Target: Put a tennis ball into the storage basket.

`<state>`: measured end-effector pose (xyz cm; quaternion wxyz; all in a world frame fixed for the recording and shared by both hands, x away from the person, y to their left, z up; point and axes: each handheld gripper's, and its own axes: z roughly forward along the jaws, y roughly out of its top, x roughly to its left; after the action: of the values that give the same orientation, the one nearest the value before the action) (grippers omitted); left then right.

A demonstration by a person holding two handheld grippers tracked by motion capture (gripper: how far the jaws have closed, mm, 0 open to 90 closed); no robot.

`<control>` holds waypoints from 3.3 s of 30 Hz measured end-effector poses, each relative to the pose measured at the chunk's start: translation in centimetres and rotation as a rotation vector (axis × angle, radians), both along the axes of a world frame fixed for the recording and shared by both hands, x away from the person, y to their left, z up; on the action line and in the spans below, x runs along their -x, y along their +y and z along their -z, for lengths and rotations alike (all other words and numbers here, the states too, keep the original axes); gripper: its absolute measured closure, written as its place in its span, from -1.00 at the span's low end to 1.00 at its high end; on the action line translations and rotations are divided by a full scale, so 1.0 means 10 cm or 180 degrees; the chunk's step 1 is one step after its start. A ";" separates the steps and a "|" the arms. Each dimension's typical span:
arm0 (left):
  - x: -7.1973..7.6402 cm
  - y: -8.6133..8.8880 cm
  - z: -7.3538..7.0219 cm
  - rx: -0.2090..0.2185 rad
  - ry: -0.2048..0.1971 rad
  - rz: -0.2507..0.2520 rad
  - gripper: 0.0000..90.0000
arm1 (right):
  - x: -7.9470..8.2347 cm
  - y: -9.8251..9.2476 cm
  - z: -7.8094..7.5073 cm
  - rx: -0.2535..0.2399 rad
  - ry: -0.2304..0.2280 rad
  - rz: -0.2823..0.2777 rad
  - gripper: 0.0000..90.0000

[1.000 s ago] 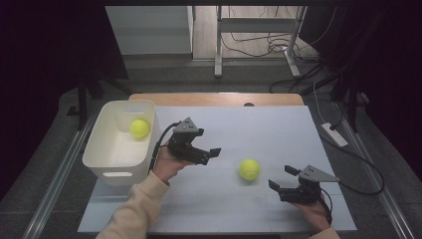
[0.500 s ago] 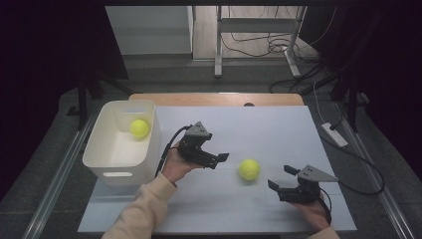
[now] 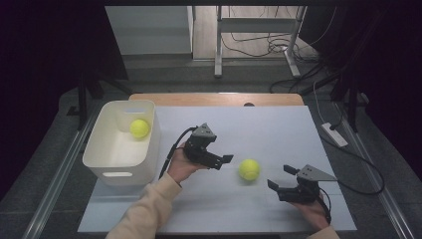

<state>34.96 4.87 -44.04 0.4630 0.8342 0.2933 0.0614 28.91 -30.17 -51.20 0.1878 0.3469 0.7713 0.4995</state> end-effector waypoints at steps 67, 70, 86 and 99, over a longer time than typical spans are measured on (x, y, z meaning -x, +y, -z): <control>-0.13 -0.68 0.40 -0.0173 0.0320 0.0467 -0.95 | 0.01 -0.01 0.00 0.0011 0.0003 0.0023 -0.72; -0.13 -0.72 0.42 -0.0217 0.0328 0.0500 -0.95 | 0.01 -0.01 0.00 0.0010 0.0002 0.0024 -0.72; -0.16 -0.93 0.60 -0.0397 0.0447 0.0593 -0.95 | 0.01 -0.02 0.00 0.0013 0.0001 0.0023 -0.72; -0.16 -1.01 0.69 -0.0566 0.0437 0.0612 -0.63 | 0.01 -0.02 0.00 0.0008 -0.0002 0.0024 -0.71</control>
<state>36.57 -5.23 -50.99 0.3699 0.8984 0.2365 -0.0147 28.84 -30.38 -51.22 0.1904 0.3495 0.7706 0.4979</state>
